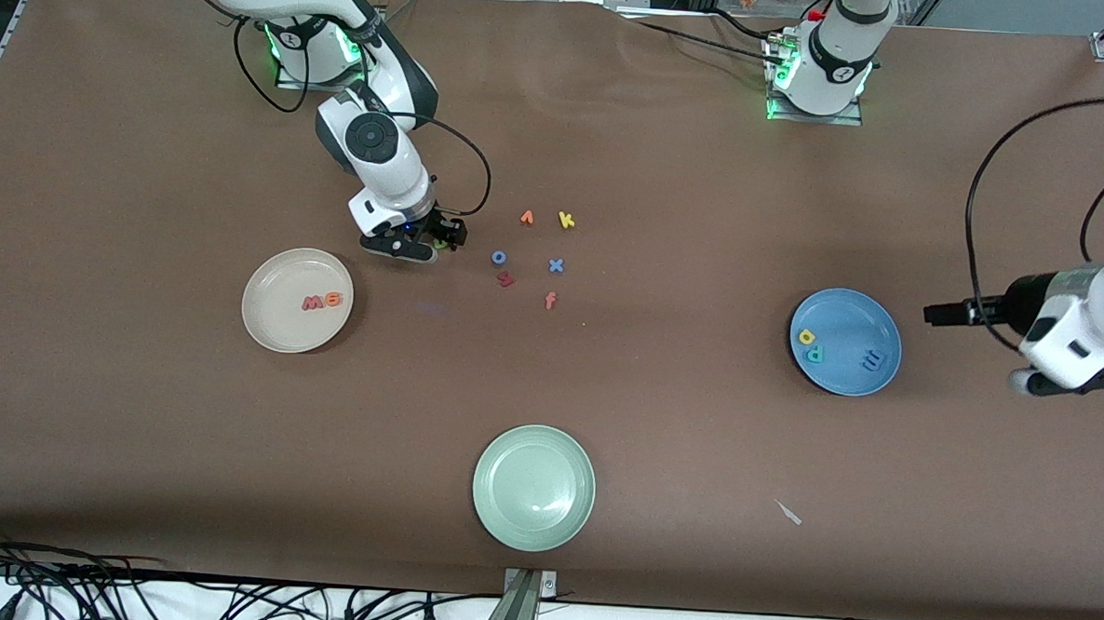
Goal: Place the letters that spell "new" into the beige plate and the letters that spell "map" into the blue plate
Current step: 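Grasp the green u with the right gripper while the left gripper returns to rest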
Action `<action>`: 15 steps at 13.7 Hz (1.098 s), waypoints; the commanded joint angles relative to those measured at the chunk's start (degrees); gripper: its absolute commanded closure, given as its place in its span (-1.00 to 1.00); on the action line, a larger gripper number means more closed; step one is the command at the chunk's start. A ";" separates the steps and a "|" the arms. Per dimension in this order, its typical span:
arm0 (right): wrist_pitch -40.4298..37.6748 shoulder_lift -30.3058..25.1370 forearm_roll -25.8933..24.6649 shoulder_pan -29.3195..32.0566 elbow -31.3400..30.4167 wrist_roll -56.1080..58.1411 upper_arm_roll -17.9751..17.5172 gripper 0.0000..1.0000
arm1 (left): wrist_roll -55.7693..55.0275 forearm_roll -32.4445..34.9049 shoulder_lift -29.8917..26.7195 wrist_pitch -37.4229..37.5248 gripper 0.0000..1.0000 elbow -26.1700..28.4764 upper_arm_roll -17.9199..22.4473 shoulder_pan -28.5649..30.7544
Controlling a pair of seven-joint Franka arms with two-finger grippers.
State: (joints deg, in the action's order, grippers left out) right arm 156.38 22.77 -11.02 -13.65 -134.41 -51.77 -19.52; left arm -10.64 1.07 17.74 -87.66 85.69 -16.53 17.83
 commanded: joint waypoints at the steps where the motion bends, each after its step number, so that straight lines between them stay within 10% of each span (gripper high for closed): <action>1: 1.82 0.34 -0.67 0.29 -0.68 -0.70 -0.61 -0.53 | 0.71 -2.12 -10.86 1.34 -1.00 4.75 8.87 -7.89; 10: 1.38 -0.53 -0.84 0.37 -0.86 -0.53 -0.61 0.63 | 1.32 -1.42 -17.13 2.68 -1.00 3.43 13.10 -14.32; 15: -13.67 -6.68 -0.32 0.90 4.13 6.47 0.62 0.66 | 1.50 -1.68 -16.34 2.41 -1.00 2.99 12.84 -13.18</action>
State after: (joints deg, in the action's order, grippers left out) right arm 151.66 20.15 -11.27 -13.44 -132.81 -49.69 -19.48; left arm -10.60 0.21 1.48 -84.60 88.76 -3.95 4.29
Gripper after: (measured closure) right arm 0.705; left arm 0.000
